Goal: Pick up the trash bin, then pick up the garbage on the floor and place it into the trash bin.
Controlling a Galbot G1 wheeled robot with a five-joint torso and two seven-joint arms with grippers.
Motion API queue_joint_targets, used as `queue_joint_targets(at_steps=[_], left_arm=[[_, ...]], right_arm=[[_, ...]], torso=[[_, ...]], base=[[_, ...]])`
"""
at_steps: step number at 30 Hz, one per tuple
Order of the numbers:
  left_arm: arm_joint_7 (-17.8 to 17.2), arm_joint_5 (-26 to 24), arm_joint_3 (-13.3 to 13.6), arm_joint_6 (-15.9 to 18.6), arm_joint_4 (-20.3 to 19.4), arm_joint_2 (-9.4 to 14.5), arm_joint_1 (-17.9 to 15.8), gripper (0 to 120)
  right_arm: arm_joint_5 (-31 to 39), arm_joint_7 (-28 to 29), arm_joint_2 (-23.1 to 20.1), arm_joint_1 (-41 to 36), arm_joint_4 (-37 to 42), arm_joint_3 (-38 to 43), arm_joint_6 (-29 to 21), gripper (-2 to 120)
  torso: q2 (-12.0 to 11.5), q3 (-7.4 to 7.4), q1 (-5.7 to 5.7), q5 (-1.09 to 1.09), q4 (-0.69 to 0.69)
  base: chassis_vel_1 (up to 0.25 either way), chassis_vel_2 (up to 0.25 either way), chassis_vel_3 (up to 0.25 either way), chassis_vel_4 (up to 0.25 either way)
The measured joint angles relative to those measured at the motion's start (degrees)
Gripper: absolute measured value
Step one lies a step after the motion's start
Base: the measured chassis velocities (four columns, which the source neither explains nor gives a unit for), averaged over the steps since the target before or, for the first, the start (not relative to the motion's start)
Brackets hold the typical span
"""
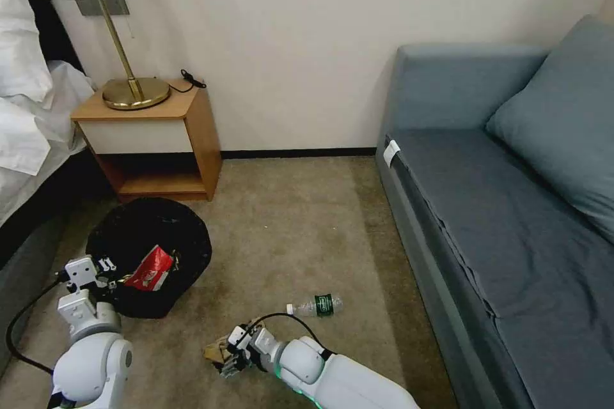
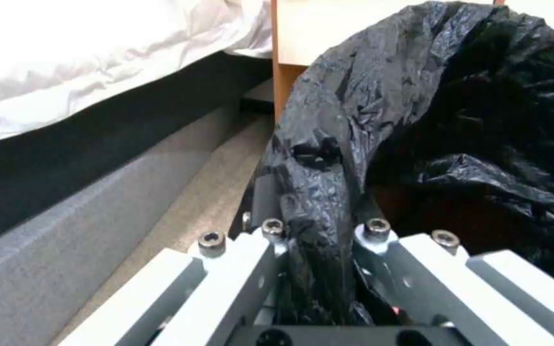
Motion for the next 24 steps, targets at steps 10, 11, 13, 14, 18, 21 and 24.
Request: queue_joint_targets(at_steps=[10, 11, 13, 14, 18, 21, 24], left_arm=[[0.0, -0.1, 0.0, -0.1, 0.0, -0.2, 0.1, 4], [0.0, -0.1, 0.0, -0.1, -0.1, -0.2, 0.1, 4], [0.0, -0.1, 0.0, -0.1, -0.2, -0.2, 0.1, 4], [0.0, -0.1, 0.0, -0.1, -0.3, -0.2, 0.1, 4], [0.0, -0.2, 0.0, -0.1, -0.4, -0.1, 0.1, 4], [0.0, -0.2, 0.0, -0.1, -0.5, -0.1, 0.1, 4], [0.0, -0.2, 0.0, -0.1, -0.6, -0.1, 0.1, 4]], right_arm=[[-0.1, -0.1, 0.2, 0.8, -1.9, 0.2, 0.2, 100], [-0.1, -0.2, 0.2, 1.1, -2.1, 0.1, 0.2, 100], [-0.1, -0.3, 0.2, 1.4, -2.4, 0.0, 0.2, 100], [-0.1, -0.4, 0.2, 1.7, -2.7, 0.0, 0.2, 100], [-0.1, -0.5, 0.2, 2.2, -3.4, 0.0, 0.2, 100], [-0.2, -0.7, 0.2, 2.3, -3.6, 0.0, 0.2, 100], [-0.3, -0.8, 0.1, 2.3, -3.7, -0.1, 0.1, 99]], torso=[[0.0, 0.0, 0.0, 0.0, 0.0], [0.0, 0.0, 0.0, 0.0, 0.0], [0.0, 0.0, 0.0, 0.0, 0.0], [0.0, 0.0, 0.0, 0.0, 0.0], [0.0, 0.0, 0.0, 0.0, 0.0], [0.0, 0.0, 0.0, 0.0, 0.0], [0.0, 0.0, 0.0, 0.0, 0.0]], base=[[0.0, 0.0, 0.0, 0.0], [0.0, 0.0, 0.0, 0.0], [0.0, 0.0, 0.0, 0.0], [0.0, 0.0, 0.0, 0.0], [0.0, 0.0, 0.0, 0.0], [0.0, 0.0, 0.0, 0.0], [0.0, 0.0, 0.0, 0.0]])
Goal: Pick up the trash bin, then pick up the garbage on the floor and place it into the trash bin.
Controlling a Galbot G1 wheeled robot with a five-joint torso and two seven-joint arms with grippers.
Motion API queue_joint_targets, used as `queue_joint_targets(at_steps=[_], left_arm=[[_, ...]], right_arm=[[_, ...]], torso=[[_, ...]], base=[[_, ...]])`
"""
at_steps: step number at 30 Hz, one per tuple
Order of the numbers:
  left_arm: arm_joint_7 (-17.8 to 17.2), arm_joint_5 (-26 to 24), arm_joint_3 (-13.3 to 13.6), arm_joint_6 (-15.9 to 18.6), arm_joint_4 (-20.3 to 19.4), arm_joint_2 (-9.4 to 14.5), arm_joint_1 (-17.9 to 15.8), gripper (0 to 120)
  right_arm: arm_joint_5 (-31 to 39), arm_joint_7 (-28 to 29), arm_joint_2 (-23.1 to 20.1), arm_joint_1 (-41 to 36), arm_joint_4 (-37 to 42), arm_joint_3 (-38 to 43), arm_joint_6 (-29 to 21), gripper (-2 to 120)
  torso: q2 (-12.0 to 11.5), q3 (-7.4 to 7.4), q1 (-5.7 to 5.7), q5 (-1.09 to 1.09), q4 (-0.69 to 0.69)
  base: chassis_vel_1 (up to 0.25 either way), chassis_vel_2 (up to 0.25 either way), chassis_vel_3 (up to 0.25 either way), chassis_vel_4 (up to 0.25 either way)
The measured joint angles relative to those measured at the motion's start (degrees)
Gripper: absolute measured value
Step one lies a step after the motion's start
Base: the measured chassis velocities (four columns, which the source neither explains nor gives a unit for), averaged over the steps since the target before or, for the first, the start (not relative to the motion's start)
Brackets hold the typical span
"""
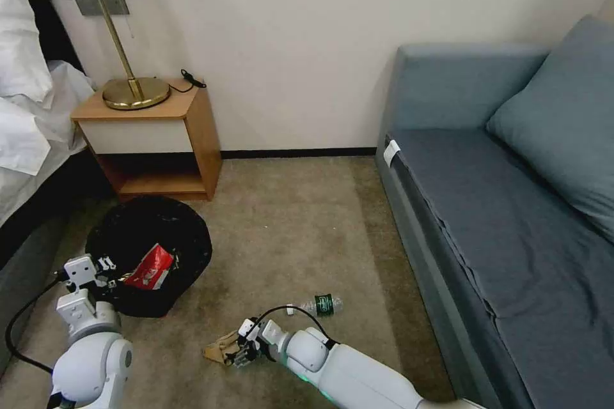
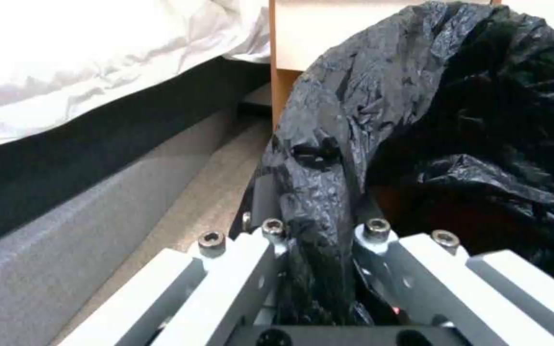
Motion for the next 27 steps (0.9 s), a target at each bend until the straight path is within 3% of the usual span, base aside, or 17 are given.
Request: queue_joint_targets(at_steps=[6, 10, 12, 15, 16, 18, 22, 27], left_arm=[[0.0, 0.0, 0.1, 0.0, 0.0, -0.2, 0.0, 4], [0.0, 0.0, 0.2, 0.0, 0.0, -0.4, 0.2, 4], [0.0, 0.0, 0.2, 0.0, 0.0, -0.5, 0.2, 4], [0.0, 0.0, 0.2, 0.0, 0.0, -0.5, 0.2, 4], [0.0, 0.0, 0.2, 0.0, 0.0, -0.5, 0.2, 4], [0.0, 0.0, 0.2, 0.0, 0.0, -0.5, 0.2, 4], [0.0, -0.1, 0.2, 0.0, 0.1, -0.4, 0.2, 4], [0.0, -0.2, 0.2, 0.0, 0.2, -0.3, 0.2, 4]], right_arm=[[-0.7, -0.7, 0.0, 0.0, -0.4, 0.0, -1.1, 87], [-0.7, -0.7, -0.1, 0.0, -0.5, 0.2, -1.6, 74], [-0.7, -0.7, -0.2, 0.0, -0.5, 0.2, -1.7, 63], [-0.7, -0.8, -0.2, 0.0, -0.5, 0.2, -1.7, 56], [-0.7, -0.8, -0.2, -0.1, -0.4, 0.3, -1.7, 47], [-0.7, -0.8, -0.2, -0.1, -0.4, 0.3, -1.7, 45], [-0.7, -0.8, -0.4, -0.2, -0.4, 0.3, -1.7, 26], [-0.7, -0.9, -0.4, -0.2, -0.3, 0.4, -1.7, 11]], torso=[[0.0, 0.0, 0.0, 0.0, 0.0], [0.0, 0.0, 0.0, 0.0, 0.0], [0.0, 0.0, 0.0, 0.0, 0.0], [0.0, 0.0, 0.0, 0.0, 0.0], [0.0, 0.0, 0.0, 0.0, 0.0], [0.0, 0.0, 0.0, 0.0, 0.0], [0.0, 0.0, 0.0, 0.0, 0.0], [0.0, 0.0, 0.0, 0.0, 0.0]], base=[[0.0, 0.0, 0.0, 0.0], [0.0, 0.0, 0.0, 0.0], [0.0, 0.0, 0.0, 0.0], [0.0, 0.0, 0.0, 0.0], [0.0, 0.0, 0.0, 0.0], [0.0, 0.0, 0.0, 0.0], [0.0, 0.0, 0.0, 0.0], [0.0, 0.0, 0.0, 0.0]])
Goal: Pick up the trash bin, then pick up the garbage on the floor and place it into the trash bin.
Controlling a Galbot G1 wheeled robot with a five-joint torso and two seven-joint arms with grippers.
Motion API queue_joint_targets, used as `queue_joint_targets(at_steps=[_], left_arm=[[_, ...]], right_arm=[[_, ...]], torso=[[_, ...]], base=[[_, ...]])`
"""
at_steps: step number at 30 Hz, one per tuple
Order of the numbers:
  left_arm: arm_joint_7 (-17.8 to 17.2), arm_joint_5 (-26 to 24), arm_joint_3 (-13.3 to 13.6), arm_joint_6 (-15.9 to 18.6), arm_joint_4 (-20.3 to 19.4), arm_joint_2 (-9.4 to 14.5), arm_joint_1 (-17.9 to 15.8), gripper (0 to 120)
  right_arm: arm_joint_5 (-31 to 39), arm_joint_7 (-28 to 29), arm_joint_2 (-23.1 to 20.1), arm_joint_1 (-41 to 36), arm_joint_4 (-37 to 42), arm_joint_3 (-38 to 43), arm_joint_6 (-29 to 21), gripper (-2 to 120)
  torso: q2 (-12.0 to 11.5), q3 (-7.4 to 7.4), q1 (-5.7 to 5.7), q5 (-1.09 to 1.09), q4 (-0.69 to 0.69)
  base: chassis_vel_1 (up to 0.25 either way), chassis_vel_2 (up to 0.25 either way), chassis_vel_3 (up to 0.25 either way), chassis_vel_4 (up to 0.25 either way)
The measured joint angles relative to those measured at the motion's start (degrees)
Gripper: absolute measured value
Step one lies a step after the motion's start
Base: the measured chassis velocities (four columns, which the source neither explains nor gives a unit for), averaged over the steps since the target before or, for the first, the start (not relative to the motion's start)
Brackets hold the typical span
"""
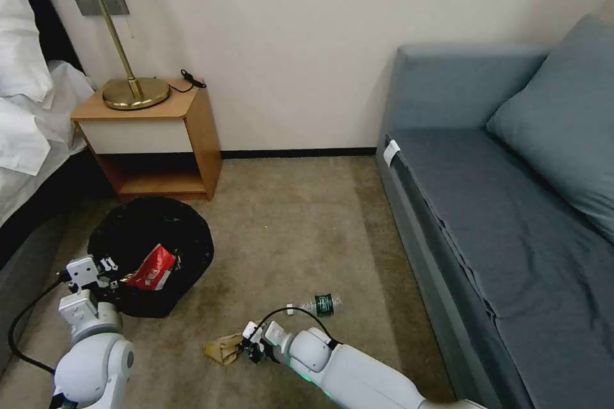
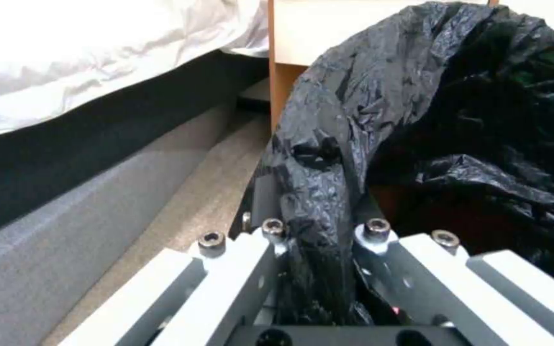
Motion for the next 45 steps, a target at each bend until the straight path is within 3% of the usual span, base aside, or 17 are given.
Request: queue_joint_targets(at_steps=[3, 23, 33, 45], left_arm=[[0.0, -0.1, 0.1, 0.0, 0.0, 0.3, -0.1, 4], [0.4, -0.4, 0.2, 0.0, 0.5, 1.4, -0.2, 4], [0.2, -1.0, 0.3, 0.0, 1.3, 2.8, -0.4, 4], [0.2, -1.0, 0.7, 0.2, 1.4, 3.1, -1.1, 4]], right_arm=[[0.0, 0.0, 0.1, -0.1, 0.0, 0.2, 0.0, 0], [0.4, -0.1, 1.2, 0.8, 0.1, 7.8, 0.3, 0], [3.0, 0.0, 2.6, 6.6, -0.4, 17.8, 0.3, 0], [6.8, 0.7, 3.0, 17.1, -2.6, 21.5, 0.4, 0]], torso=[[0.0, 0.0, 0.0, 0.0, 0.0], [0.0, 0.0, 0.0, 0.0, 0.0], [0.0, 0.0, 0.0, 0.0, 0.0], [0.0, 0.01, 0.0, 0.0, 0.0]], base=[[0.0, 0.0, 0.0, 0.0], [0.0, 0.0, 0.0, 0.0], [0.0, 0.0, 0.0, 0.0], [0.0, 0.0, 0.0, 0.0]])
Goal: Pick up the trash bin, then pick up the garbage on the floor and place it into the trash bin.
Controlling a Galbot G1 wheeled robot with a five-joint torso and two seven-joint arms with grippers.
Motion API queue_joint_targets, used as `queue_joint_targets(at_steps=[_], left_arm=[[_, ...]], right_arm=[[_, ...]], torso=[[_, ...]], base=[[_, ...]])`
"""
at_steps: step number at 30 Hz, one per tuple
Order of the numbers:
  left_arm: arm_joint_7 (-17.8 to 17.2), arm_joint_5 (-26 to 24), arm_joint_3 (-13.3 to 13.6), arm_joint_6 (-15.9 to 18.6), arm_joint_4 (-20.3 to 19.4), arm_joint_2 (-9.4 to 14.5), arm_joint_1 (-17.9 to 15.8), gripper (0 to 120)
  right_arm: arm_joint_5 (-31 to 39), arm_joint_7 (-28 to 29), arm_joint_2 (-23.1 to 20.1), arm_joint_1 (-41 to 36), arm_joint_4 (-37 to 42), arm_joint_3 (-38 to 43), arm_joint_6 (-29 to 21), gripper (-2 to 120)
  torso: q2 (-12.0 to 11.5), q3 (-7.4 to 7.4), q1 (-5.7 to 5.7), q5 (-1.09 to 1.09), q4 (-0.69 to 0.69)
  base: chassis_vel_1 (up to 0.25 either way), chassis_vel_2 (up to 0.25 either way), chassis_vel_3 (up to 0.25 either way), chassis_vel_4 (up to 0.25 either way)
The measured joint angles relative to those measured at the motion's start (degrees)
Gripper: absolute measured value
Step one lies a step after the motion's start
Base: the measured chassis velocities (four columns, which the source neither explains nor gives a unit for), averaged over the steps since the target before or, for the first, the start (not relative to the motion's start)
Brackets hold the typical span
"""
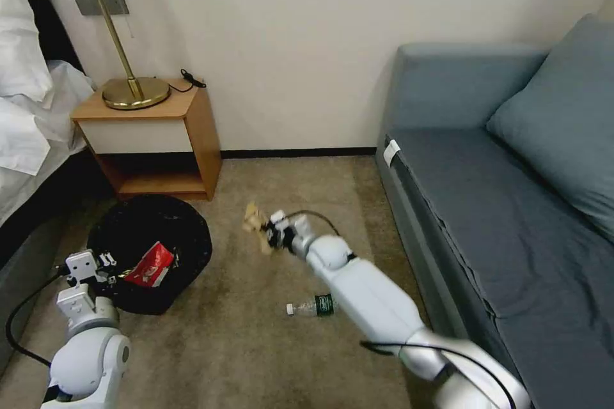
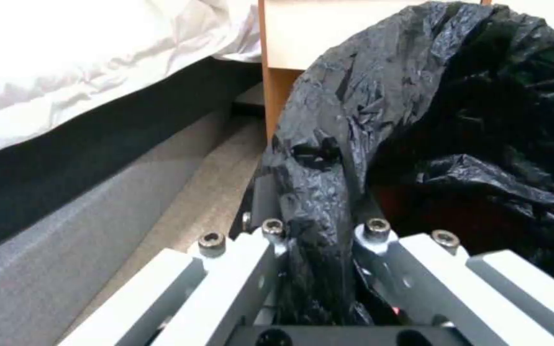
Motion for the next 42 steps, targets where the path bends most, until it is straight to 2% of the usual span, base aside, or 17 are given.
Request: queue_joint_targets(at_steps=[10, 18, 24, 30, 42], left_arm=[[0.1, 0.1, 0.1, 0.2, 0.2, 0.2, -0.3, 4], [0.2, 0.6, 0.4, 0.4, 0.4, 0.4, -0.7, 4], [0.2, 0.4, 0.2, 0.6, 0.4, 0.5, -0.6, 4], [0.0, 0.0, -0.2, 0.7, 0.3, 0.9, -0.6, 4], [-0.1, -0.2, -0.4, 0.8, 0.2, 1.2, -0.7, 4]], right_arm=[[2.4, 0.3, 0.0, 7.2, 0.3, 0.0, -0.2, 0], [4.8, 1.1, 2.5, 9.7, 4.7, 0.2, -0.3, 0], [8.0, 2.2, 4.5, 9.4, 10.0, -0.6, -1.2, 0], [16.5, 4.8, 5.5, 7.1, 18.4, -3.4, -4.9, 0], [23.6, 5.8, 5.8, 4.5, 24.6, -7.7, -6.9, 0]], torso=[[0.0, 0.0, 0.0, 0.0, 0.0], [0.0, 0.0, 0.0, -0.01, 0.0], [0.0, 0.0, 0.0, -0.01, 0.01], [0.0, -0.01, 0.0, -0.01, 0.0], [0.0, -0.01, 0.0, -0.01, 0.0]], base=[[0.0, 0.0, 0.0, 0.0], [0.0, 0.0, 0.0, 0.0], [0.0, 0.0, 0.0, 0.0], [0.0, 0.0, 0.0, 0.0], [0.0, 0.0, 0.0, 0.0]])
